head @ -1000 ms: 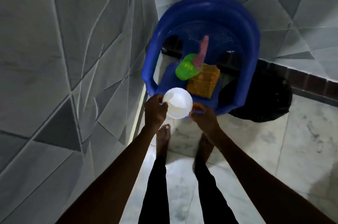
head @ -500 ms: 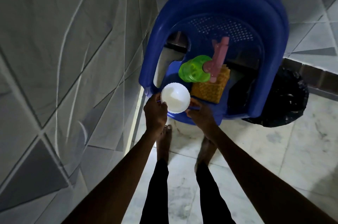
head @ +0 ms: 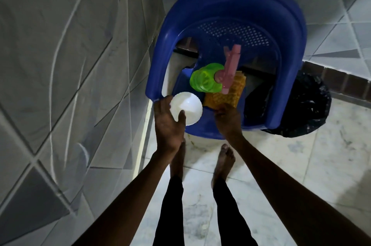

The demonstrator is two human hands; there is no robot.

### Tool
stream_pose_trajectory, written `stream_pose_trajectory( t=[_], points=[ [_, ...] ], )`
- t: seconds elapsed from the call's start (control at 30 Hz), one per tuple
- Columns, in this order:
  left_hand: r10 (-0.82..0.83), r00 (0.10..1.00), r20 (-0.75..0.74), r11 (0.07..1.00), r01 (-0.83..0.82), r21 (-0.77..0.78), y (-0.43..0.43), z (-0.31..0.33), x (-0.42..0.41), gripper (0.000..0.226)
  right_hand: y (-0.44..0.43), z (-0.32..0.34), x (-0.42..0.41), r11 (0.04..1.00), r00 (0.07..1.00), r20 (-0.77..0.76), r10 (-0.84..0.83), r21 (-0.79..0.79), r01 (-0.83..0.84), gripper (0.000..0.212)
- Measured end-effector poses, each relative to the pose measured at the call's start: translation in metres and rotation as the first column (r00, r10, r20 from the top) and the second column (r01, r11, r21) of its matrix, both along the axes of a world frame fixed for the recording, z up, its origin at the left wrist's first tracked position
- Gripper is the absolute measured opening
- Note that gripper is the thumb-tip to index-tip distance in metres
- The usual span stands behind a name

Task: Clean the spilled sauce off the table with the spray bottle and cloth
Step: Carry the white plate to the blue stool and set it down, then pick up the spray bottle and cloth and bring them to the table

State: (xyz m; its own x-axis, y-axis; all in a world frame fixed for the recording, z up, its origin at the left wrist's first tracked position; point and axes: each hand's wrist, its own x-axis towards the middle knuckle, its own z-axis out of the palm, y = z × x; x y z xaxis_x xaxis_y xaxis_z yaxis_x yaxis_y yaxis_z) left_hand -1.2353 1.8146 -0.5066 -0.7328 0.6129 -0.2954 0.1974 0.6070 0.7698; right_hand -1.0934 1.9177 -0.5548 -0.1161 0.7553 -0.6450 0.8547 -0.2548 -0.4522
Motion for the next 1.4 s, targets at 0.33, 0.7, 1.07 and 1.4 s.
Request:
stream_pose_trajectory(
  t=[0.33,0.7,1.07,1.4],
  points=[
    [-0.51,0.86,-0.021,0.843,0.505,0.186,0.098,0.004,-0.006,0.089,0.058,-0.031,0.012,0.987,0.949,0.277,-0.154,0.091,0.133,0.075],
    [-0.52,0.851,-0.073,0.837,0.525,0.15,0.116,0.004,-0.009,0.059,0.069,-0.035,0.001,0.988,0.917,0.369,-0.152,0.086,0.129,0.067],
    [-0.504,0.862,-0.057,0.854,0.507,0.118,0.115,0.004,-0.013,0.063,0.075,-0.029,-0.016,0.919,0.915,-0.121,-0.385,-0.136,0.369,0.054],
    [-0.491,0.858,0.152,0.865,0.46,0.198,0.12,0.114,-0.002,0.061,0.048,0.112,0.047,0.895,0.837,-0.321,-0.444,-0.113,0.432,0.074]
  ],
)
